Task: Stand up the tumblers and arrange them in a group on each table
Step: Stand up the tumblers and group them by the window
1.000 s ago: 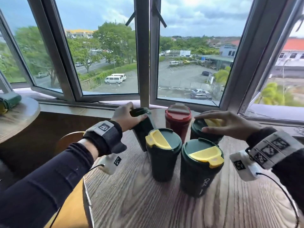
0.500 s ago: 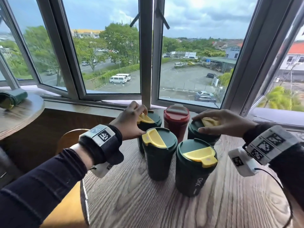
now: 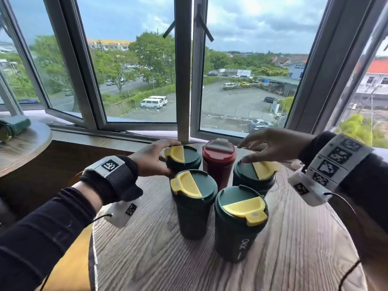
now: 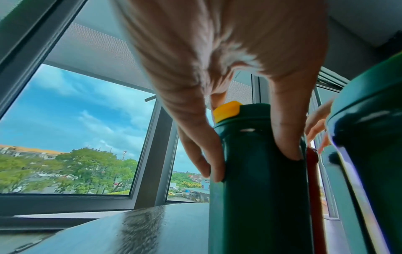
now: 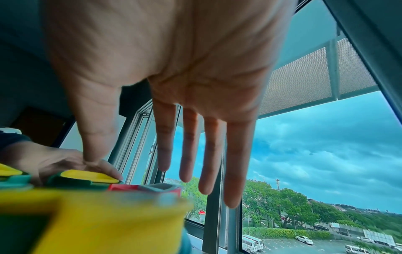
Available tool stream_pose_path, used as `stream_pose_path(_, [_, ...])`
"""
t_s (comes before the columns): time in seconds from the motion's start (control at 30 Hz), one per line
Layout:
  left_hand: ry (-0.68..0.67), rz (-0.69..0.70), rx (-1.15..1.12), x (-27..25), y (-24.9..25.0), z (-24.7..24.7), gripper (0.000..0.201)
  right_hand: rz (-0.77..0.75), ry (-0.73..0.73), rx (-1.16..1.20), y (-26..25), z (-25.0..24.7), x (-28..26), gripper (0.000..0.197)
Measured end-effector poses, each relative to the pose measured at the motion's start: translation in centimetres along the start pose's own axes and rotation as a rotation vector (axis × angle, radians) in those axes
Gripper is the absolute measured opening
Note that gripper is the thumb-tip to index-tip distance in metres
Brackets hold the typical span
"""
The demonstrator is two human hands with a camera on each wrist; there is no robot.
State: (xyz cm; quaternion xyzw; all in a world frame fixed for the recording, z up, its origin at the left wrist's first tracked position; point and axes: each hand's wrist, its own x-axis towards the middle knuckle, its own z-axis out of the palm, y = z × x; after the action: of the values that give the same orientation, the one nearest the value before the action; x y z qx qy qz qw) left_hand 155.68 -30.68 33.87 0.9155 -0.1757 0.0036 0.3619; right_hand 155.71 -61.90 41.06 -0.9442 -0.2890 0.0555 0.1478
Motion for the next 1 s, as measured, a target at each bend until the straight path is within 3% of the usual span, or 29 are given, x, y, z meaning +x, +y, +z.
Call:
stream_pose_path(0.17, [-0.065, -0.014, -0.092, 0.2, -0.4, -0.3, 0.097, 0.023, -0.002, -0.116, -0.6, -0.6, 2.3, 0.06])
stream_pose_path(0.4, [-0.013, -0.015, -0.019, 0.9, -0.3, 0.3, 0.086, 0.121, -0.118, -0.284, -1.2, -0.2, 4.6, 0.088])
stream_pose_path(0.67, [-0.074, 0.014, -0.104, 1.8, -0.8, 0.5, 0.087, 0.167, -0.206, -0.162, -0.5, -0.7, 4.5, 0.074])
stream_pose_path(0.83, [-0.1, 0.015, -0.11, 2.0, -1.4, 0.4, 0.09, 0.213, -0.28, -0.025, -0.4, -0.6, 3.3, 0.084])
stream_pose_path(1.0, [-0.078, 0.02, -0.098, 1.9, -1.3, 0.6, 0.094, 0.174, -0.25, -0.105, -0.7, -0.1, 2.9, 0.089])
